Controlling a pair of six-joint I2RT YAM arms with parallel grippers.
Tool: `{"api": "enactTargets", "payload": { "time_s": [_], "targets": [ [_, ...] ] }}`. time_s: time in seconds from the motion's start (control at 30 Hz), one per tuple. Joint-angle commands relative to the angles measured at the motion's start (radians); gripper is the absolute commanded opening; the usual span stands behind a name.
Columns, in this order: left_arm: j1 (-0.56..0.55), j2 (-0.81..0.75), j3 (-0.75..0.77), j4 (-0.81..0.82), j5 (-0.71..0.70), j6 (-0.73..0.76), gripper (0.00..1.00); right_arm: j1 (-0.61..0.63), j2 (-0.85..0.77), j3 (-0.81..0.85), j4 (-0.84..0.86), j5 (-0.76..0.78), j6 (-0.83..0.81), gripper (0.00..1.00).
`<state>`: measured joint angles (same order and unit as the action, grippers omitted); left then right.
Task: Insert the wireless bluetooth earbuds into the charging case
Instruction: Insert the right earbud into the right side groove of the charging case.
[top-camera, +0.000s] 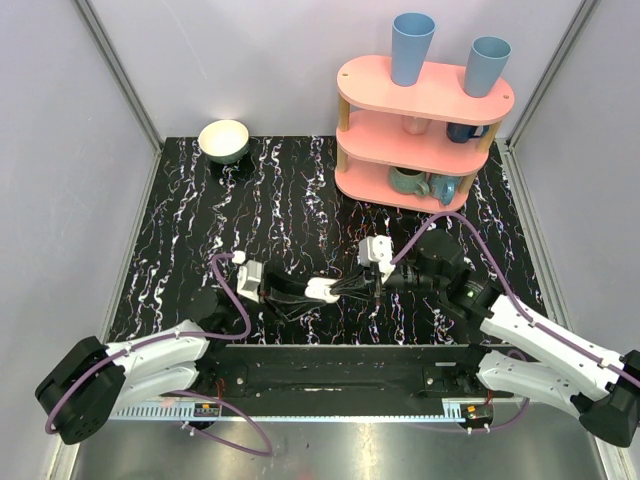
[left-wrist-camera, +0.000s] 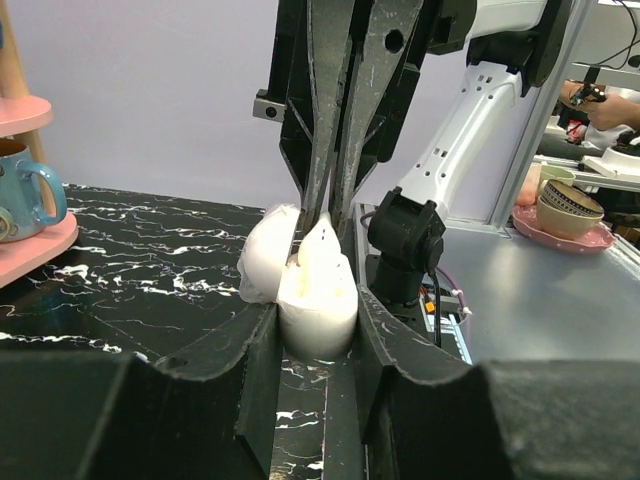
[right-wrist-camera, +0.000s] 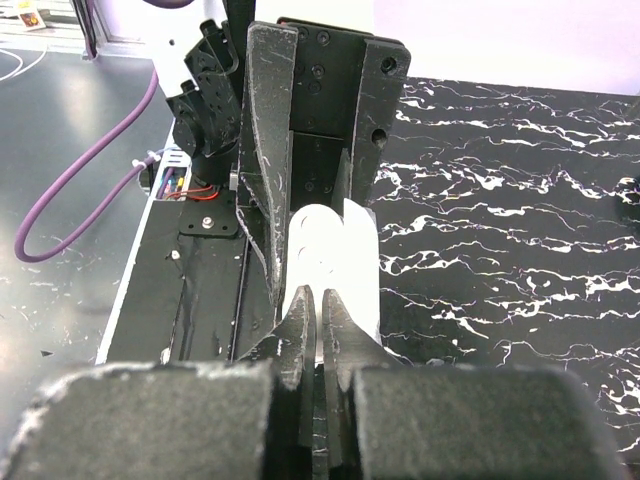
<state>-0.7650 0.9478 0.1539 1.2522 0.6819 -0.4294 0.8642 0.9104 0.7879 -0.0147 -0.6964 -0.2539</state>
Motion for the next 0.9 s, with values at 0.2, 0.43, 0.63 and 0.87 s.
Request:
{"api": "enactTargets", "payload": {
  "time_s": [0.2,0.43,0.63,0.87],
  "targets": [
    [-0.007,-0.023,-0.001,0.368,-0.027,0.023,0.0,0.012,0.001,-0.024,0.113,0.021,0.05,0.0],
    [-0.007,-0.032,-0.01,0.377,-0.041,0.037,0.0,0.018,0.016,-0.022,0.073,0.041,0.053,0.0],
    [-0.007,-0.046,-0.02,0.38,-0.059,0.05,0.0,0.029,0.022,-0.024,-0.013,0.1,0.01,0.05],
    [-0.007,-0.043,-0.025,0.378,-0.067,0.049,0.0,0.03,-0.007,-0.032,-0.001,0.129,-0.002,0.21]
  ]
}}
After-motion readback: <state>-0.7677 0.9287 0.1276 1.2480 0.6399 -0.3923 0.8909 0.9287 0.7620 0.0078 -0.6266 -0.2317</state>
